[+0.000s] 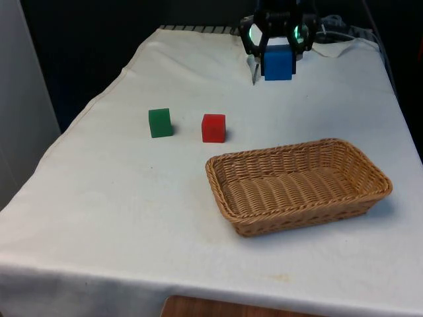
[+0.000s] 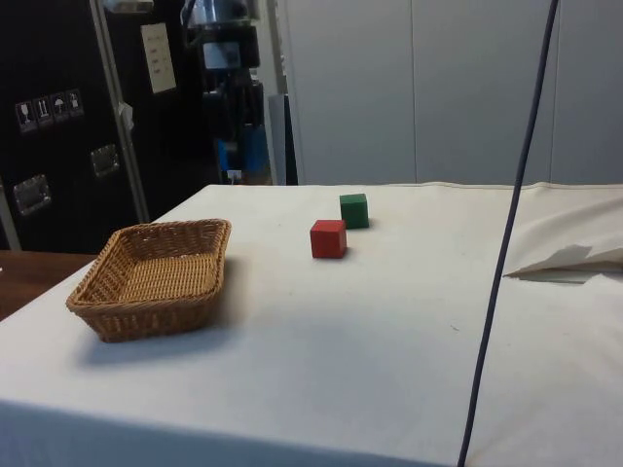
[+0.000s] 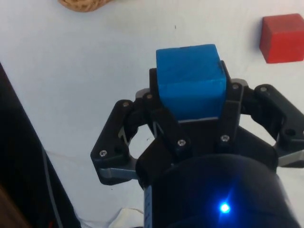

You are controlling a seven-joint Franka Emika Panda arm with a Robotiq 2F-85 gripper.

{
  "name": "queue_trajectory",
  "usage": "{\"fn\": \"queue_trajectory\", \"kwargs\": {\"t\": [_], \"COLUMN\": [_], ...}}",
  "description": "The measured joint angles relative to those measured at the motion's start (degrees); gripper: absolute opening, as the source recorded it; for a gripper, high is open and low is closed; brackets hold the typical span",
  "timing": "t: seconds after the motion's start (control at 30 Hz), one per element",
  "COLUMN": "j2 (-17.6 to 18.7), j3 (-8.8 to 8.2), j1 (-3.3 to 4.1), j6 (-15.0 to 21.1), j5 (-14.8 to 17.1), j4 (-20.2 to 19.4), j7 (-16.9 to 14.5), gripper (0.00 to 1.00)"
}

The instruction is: Pick up the blue cube and place it into the basket.

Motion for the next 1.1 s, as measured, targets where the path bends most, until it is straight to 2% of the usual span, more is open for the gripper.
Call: {"fn": "queue_trajectory", "kwargs": {"t": [0.5,0.97,1.1], "j2": [7.7,16.4,19.9], "j3": [0.29,0.92,0.92], "j1": [0.11,0.74,0.97], "j6": [-2.9,-4.0,-4.1], "j5": [0.0,-0.2,-0.7], "j4": [10.5,21.3,25.2], "j7": [-0.6,0.3,0.7], "gripper": [0.0,0.0,0.0]}}
